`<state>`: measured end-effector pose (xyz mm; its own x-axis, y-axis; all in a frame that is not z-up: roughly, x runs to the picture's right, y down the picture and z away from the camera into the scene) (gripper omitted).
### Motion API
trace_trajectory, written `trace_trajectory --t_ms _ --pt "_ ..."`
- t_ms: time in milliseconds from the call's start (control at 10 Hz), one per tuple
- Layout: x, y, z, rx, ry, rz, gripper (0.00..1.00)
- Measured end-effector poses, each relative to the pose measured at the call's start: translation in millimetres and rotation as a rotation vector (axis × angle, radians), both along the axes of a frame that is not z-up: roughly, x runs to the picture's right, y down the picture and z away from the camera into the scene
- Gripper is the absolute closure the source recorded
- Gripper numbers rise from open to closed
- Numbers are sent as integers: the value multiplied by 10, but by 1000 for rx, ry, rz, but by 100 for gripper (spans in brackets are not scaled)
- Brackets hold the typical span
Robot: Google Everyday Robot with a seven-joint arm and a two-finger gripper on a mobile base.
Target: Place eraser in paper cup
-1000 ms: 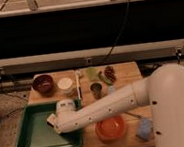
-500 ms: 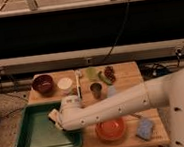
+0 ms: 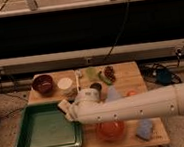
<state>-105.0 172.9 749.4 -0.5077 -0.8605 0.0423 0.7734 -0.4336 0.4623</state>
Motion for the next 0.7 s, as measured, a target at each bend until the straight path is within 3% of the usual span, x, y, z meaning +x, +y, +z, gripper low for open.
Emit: trace_trajectory --t_ms 300,600,700 --pt "446 -302 191 -10 53 106 100" --pt "556 -831 321 3 81 178 100" --pt "559 -909 336 5 84 186 100"
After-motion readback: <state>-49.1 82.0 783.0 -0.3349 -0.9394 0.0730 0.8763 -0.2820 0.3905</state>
